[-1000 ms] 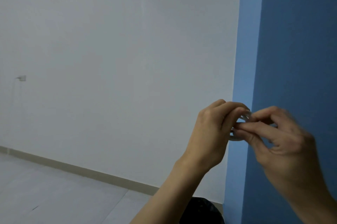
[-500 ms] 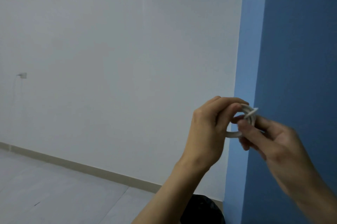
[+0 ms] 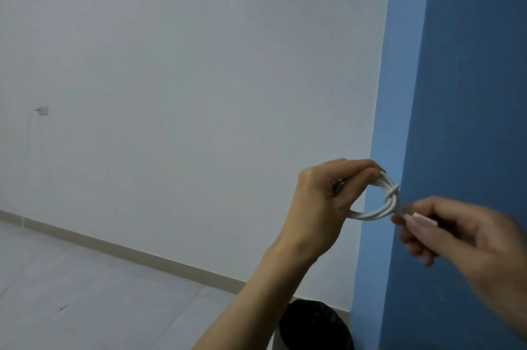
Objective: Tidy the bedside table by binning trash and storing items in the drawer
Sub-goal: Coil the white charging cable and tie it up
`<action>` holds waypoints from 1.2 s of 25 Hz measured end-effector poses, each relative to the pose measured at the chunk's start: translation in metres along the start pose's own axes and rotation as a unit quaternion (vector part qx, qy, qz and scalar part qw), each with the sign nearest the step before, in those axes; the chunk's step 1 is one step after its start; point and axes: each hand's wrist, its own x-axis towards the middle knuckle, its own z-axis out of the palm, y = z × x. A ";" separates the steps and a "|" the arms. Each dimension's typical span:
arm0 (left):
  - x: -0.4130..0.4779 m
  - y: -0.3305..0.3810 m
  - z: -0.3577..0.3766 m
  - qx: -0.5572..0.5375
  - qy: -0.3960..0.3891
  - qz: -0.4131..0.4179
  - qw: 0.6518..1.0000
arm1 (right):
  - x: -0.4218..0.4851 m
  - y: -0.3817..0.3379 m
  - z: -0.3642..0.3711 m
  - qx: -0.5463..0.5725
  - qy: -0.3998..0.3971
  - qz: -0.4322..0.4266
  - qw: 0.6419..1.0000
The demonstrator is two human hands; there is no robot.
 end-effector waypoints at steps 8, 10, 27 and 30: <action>0.000 0.020 -0.015 -0.050 -0.060 -0.058 0.995 | 0.021 -0.003 0.001 0.021 -0.008 -0.022 1.000; -0.003 0.021 -0.032 -0.055 -0.102 -0.097 0.989 | 0.019 0.000 0.005 0.030 0.008 -0.010 0.999; -0.027 -0.013 -0.020 -0.412 -0.116 -0.125 0.895 | 0.027 0.001 0.026 0.009 0.104 -0.011 0.994; -0.021 -0.012 -0.004 -0.329 -0.027 -0.155 0.931 | 0.026 0.004 0.030 0.000 0.103 -0.010 0.995</action>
